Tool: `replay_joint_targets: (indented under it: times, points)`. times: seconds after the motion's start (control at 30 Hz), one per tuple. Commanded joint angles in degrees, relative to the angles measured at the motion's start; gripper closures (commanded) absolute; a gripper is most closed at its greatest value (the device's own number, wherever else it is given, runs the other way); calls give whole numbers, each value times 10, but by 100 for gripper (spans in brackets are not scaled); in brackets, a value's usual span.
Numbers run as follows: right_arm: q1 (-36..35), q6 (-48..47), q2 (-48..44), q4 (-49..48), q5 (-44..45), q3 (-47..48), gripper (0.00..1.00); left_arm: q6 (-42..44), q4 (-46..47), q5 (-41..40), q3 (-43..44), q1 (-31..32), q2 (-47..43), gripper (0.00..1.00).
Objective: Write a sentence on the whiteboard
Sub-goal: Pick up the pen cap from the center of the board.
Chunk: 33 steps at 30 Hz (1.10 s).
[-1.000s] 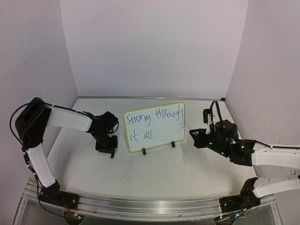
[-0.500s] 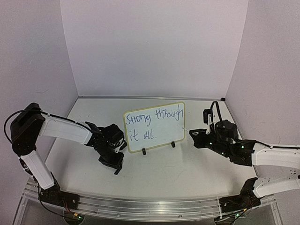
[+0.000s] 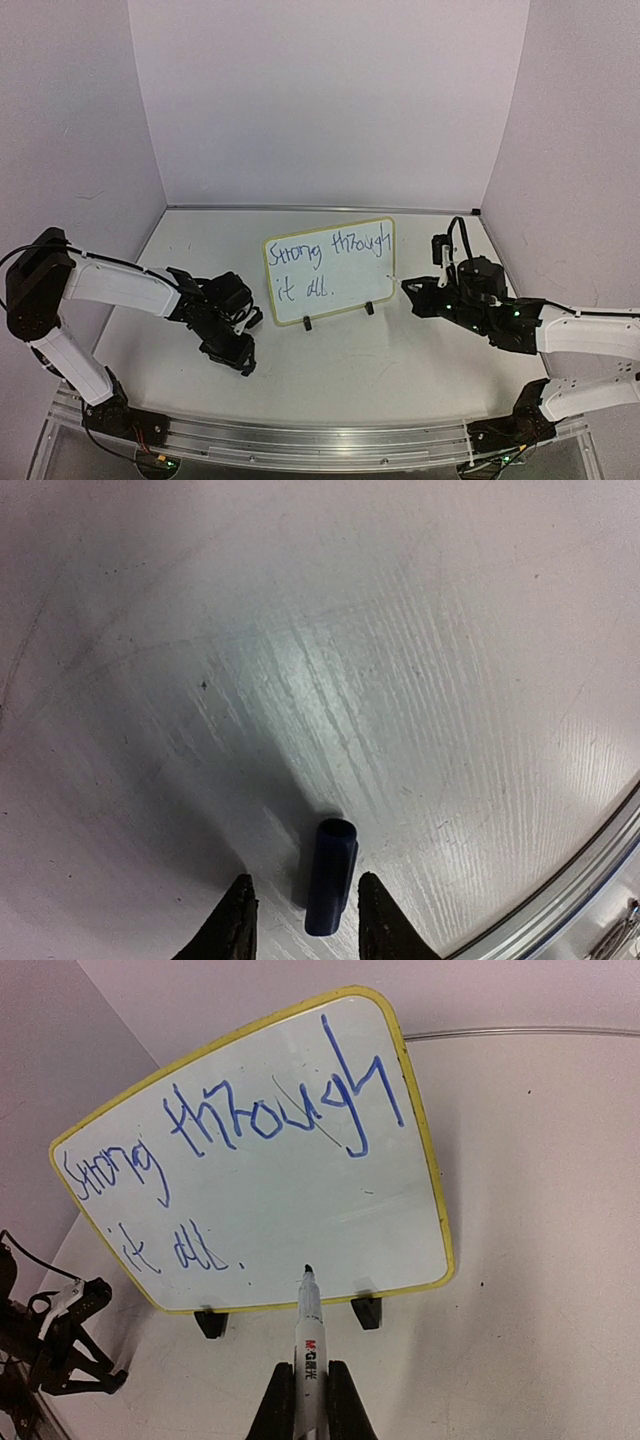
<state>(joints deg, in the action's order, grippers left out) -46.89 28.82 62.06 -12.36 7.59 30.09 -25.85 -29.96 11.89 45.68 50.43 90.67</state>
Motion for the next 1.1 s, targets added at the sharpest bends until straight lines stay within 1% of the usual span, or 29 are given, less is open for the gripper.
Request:
replay_joint_targets:
  times: [0.0, 0.13, 0.2, 0.27, 0.47, 0.53, 0.6, 0.7, 0.87, 0.93, 1.07]
  points:
    - [2, 6, 12, -2, -7, 10, 100, -6, 6, 19, -11, 4, -9, 70]
    - [2, 5, 17, -2, -9, 13, 100, -11, 9, 24, -13, 14, -5, 71]
    - [2, 5, 18, -2, -9, 12, 100, -16, 8, 19, -15, 18, -1, 73]
    - [2, 6, 18, -2, -9, 12, 100, -20, 2, 13, -16, 21, 4, 78]
    - [2, 7, 11, -2, -3, 4, 100, -18, -31, -28, -12, 28, 4, 80]
    - [2, 7, 11, -2, -5, 4, 100, -17, -32, -29, -9, 29, 9, 83]
    - [2, 8, 10, -1, -10, 3, 100, -17, -30, -25, -6, 33, 15, 89]
    - [2, 12, -1, 7, -21, 2, 100, -15, -31, -26, -5, 38, 22, 93]
    - [3, -10, -40, 60, -38, 2, 100, -13, -21, -27, -14, 42, 13, 100]
    - [11, -29, -45, 81, -70, 12, 100, -3, -16, -26, -14, 49, -2, 100]
    - [56, -43, -26, 89, -214, 31, 100, 26, 1, -26, -15, 68, -60, 100]
